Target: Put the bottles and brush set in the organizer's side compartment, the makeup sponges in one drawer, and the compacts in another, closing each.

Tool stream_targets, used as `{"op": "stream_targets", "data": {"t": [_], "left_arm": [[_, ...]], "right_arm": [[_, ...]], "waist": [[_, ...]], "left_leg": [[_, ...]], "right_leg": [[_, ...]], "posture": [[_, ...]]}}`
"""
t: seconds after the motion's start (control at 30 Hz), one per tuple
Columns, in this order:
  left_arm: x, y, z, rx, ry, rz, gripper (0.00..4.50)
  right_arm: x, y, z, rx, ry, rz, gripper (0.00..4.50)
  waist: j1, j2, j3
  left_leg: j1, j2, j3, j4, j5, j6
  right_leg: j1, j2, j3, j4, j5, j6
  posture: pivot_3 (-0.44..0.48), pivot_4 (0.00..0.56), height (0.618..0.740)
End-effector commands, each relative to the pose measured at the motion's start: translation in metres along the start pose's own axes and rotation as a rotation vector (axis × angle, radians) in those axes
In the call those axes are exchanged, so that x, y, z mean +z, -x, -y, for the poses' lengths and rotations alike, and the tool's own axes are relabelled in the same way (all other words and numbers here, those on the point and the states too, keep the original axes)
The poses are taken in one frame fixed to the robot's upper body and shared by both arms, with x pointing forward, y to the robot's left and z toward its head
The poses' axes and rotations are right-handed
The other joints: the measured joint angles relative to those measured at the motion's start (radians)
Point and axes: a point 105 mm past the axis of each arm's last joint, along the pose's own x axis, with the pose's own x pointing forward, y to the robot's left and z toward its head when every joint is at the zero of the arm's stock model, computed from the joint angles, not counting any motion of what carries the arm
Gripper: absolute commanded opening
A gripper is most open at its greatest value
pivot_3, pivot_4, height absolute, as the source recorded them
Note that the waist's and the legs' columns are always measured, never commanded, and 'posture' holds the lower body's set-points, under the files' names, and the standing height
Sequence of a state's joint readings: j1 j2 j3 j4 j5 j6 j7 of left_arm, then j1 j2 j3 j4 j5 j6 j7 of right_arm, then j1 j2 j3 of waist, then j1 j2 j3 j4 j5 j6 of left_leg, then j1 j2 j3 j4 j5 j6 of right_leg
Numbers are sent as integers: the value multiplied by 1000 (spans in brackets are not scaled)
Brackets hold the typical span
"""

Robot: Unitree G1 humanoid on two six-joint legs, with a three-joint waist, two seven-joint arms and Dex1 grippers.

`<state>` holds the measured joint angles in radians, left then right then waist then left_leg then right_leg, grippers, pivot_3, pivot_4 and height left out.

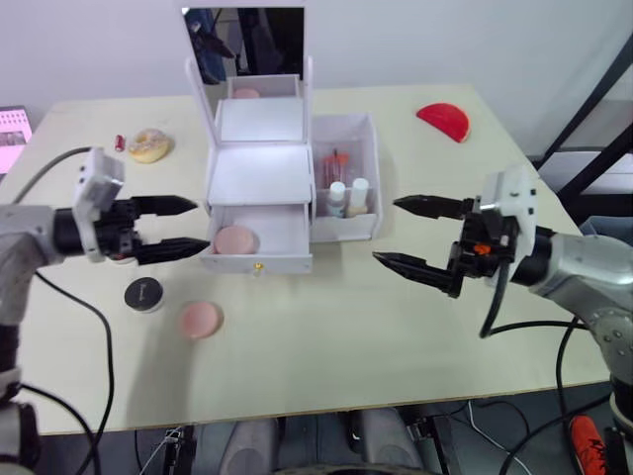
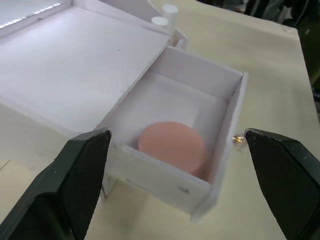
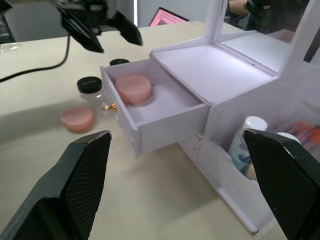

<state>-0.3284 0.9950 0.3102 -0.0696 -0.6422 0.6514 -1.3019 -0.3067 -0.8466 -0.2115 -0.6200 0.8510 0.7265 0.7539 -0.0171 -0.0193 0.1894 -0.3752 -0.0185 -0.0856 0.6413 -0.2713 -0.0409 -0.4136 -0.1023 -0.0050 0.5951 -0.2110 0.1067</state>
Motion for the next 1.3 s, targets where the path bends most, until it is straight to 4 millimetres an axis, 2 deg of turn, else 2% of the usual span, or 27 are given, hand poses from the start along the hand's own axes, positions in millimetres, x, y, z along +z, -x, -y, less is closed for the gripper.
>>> {"op": "stream_targets", "data": {"t": [0.03, 0.13, 0.27, 0.33, 0.4, 0.53, 0.67, 0.8, 1.03, 1.17, 1.3], "left_arm": [[7, 29, 2, 163, 0, 31, 4491], [-14, 63, -1, 366, 56, 9, 4491], [-33, 117, -7, 618, 82, -8, 4491], [-43, 145, -8, 712, 94, -31, 4491], [-59, 177, -8, 802, 114, -73, 4491], [-81, 204, -7, 871, 135, -127, 4491], [-87, 208, -7, 884, 140, -114, 4491], [-93, 212, -8, 901, 143, -112, 4491], [-88, 208, -12, 892, 115, -105, 4491], [-78, 187, -13, 817, 81, -96, 4491], [-69, 147, -3, 674, 54, -92, 4491]], "right_arm": [[8, 6, 3, 3, 34, 18, 4500], [2, 18, 13, -43, 23, -11, 4500], [-17, 49, 32, -150, 16, -87, 4500], [-23, 70, 38, -184, -11, -99, 4500], [-42, 101, 48, -245, -26, -163, 4500], [-67, 138, 57, -323, -46, -255, 4500], [-70, 150, 59, -356, -44, -261, 4500], [-73, 150, 58, -367, -41, -256, 4500], [-72, 144, 58, -372, -37, -249, 4500], [-67, 127, 56, -333, -22, -231, 4500], [-50, 91, 46, -225, -5, -181, 4500]], "waist": [[1, 0, 0], [6, 0, 0], [12, -2, 0], [18, -3, 0], [22, -3, 0], [25, -2, 0], [23, -1, 0], [20, -2, -1], [17, -3, -1], [14, -3, -1], [6, -2, -1]], "left_leg": [[0, 0, 0, 0, 0, 0], [0, 1, 0, 0, 0, 0], [0, 0, 0, 0, 0, 0], [-1, 0, 0, 0, 0, 0], [0, 0, 2, 0, 0, 0], [0, 0, 2, 0, -1, -1], [-1, 8, 5, 0, -3, -5], [-1, 12, 11, 0, -3, -6], [0, 13, 16, 0, -7, -7], [1, 14, 16, 0, -7, -7], [1, 16, 16, 2, -7, -7]], "right_leg": [[0, 0, 0, 0, 0, 1], [0, 0, 0, 1, -1, 2], [0, 0, 0, -1, -2, 2], [0, 0, 0, -1, -2, 2], [0, 0, 0, -2, -2, 2], [-1, -1, 0, -2, -2, 2], [-6, 0, 0, -5, -2, 2], [-4, 0, -1, -8, -2, 1], [-7, 2, -1, -5, 2, -4], [-7, 4, -1, -2, 2, -4], [-7, 5, 0, -1, 1, -3]], "posture": [[0, 150, 739], [0, 150, 739], [0, 150, 739], [0, 150, 739], [0, 150, 739], [0, 150, 739], [0, 150, 739], [0, 150, 739], [0, 150, 739], [0, 150, 739], [0, 150, 739]]}}
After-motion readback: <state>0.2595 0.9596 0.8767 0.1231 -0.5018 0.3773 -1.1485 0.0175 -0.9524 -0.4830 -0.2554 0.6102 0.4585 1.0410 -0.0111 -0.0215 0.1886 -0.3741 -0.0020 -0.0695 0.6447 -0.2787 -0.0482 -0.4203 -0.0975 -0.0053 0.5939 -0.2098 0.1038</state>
